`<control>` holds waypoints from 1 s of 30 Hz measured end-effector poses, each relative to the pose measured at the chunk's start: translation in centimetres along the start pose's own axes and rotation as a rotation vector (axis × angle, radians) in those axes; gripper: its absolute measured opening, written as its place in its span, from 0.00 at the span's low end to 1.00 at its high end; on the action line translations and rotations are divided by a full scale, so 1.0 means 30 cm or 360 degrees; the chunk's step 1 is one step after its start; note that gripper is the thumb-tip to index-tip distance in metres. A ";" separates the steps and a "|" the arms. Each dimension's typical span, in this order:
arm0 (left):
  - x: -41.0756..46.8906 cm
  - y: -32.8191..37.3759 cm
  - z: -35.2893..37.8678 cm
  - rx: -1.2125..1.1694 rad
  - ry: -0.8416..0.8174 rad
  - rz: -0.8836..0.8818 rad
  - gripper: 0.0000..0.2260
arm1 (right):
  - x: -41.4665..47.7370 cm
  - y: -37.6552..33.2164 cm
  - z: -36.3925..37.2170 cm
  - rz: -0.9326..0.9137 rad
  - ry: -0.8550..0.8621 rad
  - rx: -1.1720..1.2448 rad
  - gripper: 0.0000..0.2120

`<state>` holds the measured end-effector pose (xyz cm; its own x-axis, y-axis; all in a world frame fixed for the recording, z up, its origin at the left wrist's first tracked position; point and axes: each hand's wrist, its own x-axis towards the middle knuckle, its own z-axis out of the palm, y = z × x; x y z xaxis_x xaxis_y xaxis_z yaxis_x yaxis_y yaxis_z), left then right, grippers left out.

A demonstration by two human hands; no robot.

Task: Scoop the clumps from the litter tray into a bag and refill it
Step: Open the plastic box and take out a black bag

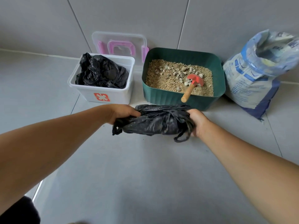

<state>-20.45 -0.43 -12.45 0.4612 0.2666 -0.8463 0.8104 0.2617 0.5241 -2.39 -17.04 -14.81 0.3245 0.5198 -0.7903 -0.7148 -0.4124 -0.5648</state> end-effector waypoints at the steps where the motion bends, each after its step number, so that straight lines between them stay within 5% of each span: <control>1: 0.010 -0.002 -0.002 0.0058 0.0074 0.0083 0.05 | -0.003 0.002 -0.003 0.0009 0.0027 0.0005 0.11; 3: 0.051 -0.013 0.001 0.0446 0.0454 0.0486 0.15 | -0.018 0.008 0.001 0.0081 0.0044 -0.0068 0.12; 6: 0.058 -0.045 0.036 0.1540 0.1164 0.1544 0.19 | -0.028 0.020 0.015 0.0191 0.0031 -0.0209 0.12; 8: 0.034 -0.059 0.078 0.1934 0.1214 0.2106 0.14 | -0.031 0.025 0.032 0.0202 -0.0038 -0.0232 0.13; 10: 0.052 -0.073 0.110 0.2131 0.0984 0.2327 0.10 | -0.030 0.031 0.050 0.0217 -0.0101 -0.0331 0.12; 12: 0.093 -0.085 0.117 0.2274 0.0730 0.2166 0.12 | -0.025 0.035 0.065 0.0197 -0.0077 -0.0524 0.11; 14: 0.132 -0.097 0.100 0.2452 0.0719 0.1632 0.22 | -0.003 0.045 0.059 -0.0008 0.0028 -0.0783 0.21; 16: 0.141 -0.113 0.064 0.2417 0.0717 0.0961 0.36 | 0.019 0.069 0.051 -0.0454 0.0108 -0.1223 0.35; 19: 0.155 -0.128 0.037 0.2470 0.0533 0.0626 0.45 | 0.001 0.101 0.027 -0.1219 0.0164 -0.2205 0.50; 21: 0.160 -0.124 0.034 0.2531 0.0443 0.0600 0.46 | -0.009 0.119 0.020 -0.1970 0.0335 -0.2857 0.43; 24: 0.158 -0.113 0.049 0.2519 0.0397 0.0615 0.43 | -0.019 0.160 0.045 -0.2877 -0.0207 -0.2911 0.13; 25: 0.153 -0.114 0.054 0.2528 0.0392 0.0635 0.43 | -0.012 0.174 0.046 -0.2885 -0.0428 -0.2923 0.10; 27: 0.149 -0.122 0.056 0.2457 0.0406 0.0762 0.43 | 0.009 0.185 0.042 -0.2372 -0.0499 -0.2894 0.10; 30: 0.142 -0.147 0.052 0.2177 0.0328 0.1291 0.29 | 0.029 0.144 0.010 -0.1418 0.0150 -0.2594 0.33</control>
<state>-21.50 -1.89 -18.53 0.9476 0.0593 -0.3139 0.1384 -0.9619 0.2359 -5.37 -18.14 -17.87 0.2925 0.9450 -0.1465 0.8716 -0.3265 -0.3657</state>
